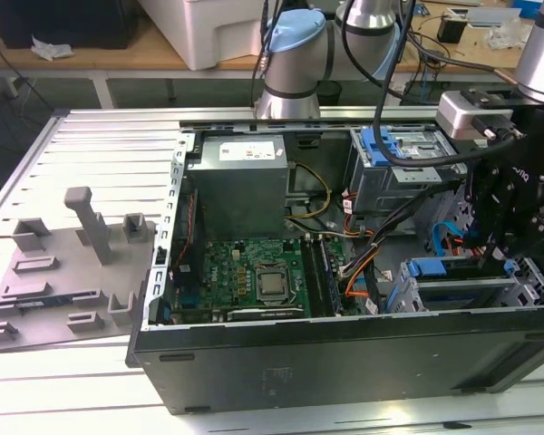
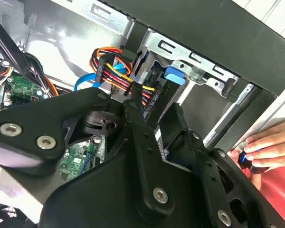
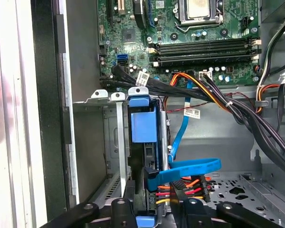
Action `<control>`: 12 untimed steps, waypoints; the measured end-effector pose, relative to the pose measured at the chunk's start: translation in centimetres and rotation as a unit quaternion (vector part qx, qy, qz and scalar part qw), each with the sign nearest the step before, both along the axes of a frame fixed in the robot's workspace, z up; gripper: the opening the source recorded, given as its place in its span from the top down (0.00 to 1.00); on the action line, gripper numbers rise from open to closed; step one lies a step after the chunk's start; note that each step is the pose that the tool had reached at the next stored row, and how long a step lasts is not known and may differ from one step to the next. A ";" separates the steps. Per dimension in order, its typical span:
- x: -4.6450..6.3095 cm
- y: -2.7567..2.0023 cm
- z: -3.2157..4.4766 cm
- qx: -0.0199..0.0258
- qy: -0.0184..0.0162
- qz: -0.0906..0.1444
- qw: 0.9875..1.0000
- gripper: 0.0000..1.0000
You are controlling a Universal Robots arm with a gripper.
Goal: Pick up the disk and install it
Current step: 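Insert the first disk wire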
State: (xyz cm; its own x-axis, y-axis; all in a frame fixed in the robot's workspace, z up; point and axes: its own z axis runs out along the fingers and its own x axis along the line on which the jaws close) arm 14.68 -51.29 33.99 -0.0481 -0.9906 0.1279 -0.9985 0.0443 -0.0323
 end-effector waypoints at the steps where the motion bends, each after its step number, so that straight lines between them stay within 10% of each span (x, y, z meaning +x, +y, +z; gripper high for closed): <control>1: 0.0 0.00 0.05 0.000 0.000 0.000 1.000 0.58; 7: 0.0 0.14 0.47 -0.002 0.000 0.000 1.000 0.58; 12: 0.0 0.87 0.89 -0.011 0.000 -0.001 1.000 0.58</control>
